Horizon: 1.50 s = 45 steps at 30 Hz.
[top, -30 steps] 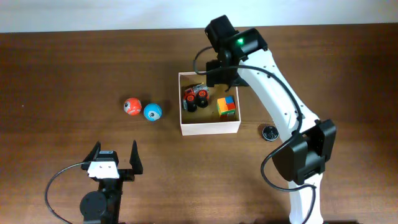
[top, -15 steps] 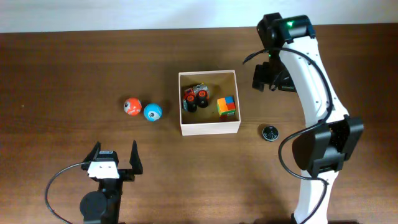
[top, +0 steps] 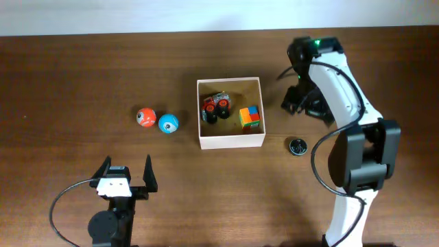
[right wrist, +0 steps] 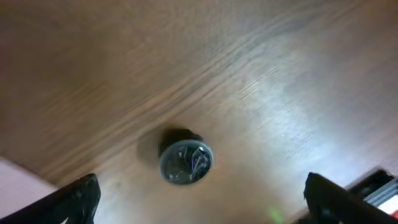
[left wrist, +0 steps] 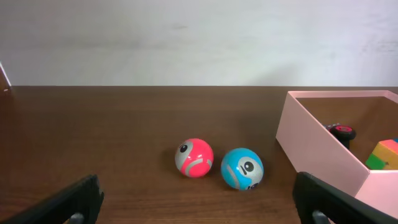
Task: Pack container
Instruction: 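Move the right gripper right and down over the black puck, then close the right gripper on the black puck and lift it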
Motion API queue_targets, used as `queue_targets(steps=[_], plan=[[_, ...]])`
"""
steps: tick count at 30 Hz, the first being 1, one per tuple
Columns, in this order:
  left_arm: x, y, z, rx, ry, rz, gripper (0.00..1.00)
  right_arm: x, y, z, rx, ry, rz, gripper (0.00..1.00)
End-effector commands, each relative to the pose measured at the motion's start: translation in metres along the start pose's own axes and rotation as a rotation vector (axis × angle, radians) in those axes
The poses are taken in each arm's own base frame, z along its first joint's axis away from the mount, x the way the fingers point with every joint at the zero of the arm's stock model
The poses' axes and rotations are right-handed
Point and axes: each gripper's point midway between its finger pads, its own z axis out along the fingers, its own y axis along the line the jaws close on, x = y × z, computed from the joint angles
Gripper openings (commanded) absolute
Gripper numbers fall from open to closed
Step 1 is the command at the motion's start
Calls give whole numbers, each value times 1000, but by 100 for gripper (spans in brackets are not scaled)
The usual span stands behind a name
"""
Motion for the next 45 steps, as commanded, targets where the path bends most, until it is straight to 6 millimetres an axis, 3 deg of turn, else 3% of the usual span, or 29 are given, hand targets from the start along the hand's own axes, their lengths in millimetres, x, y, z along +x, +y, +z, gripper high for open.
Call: queue_targets(steps=[1,6,10,14,17,21,24,27,38,45], plan=[[3,2,0,-10,3,12,99,9,0,12,-51,68,45,99],[3,2,0,-10,3,12,99,20,17,17,-147,141,-5,99],[3,2,0,-11,3,12,99,27,16,-5,-186,104,-15,99],[3,2,0,-10,3,12,99,33,-5,-43,-200,9,10,99],[3,2,0,-10,3,12,99,44,-23,-51,-210,-20,19,99],[3,2,0,-11,3,12,99,62,-40,-20,-216,-23,40,99],[3,2,0,-11,3,12,99,63,-26,2,-328,-46,29,99],[3,2,0,-11,3,12,99,58,-15,7,-377,-74,-12,99],[3,2,0,-11,3,12,99,48,-17,13,-330,-130,-116,99],[3,2,0,-11,3,12,99,46,-3,41,-311,-77,-179,99]])
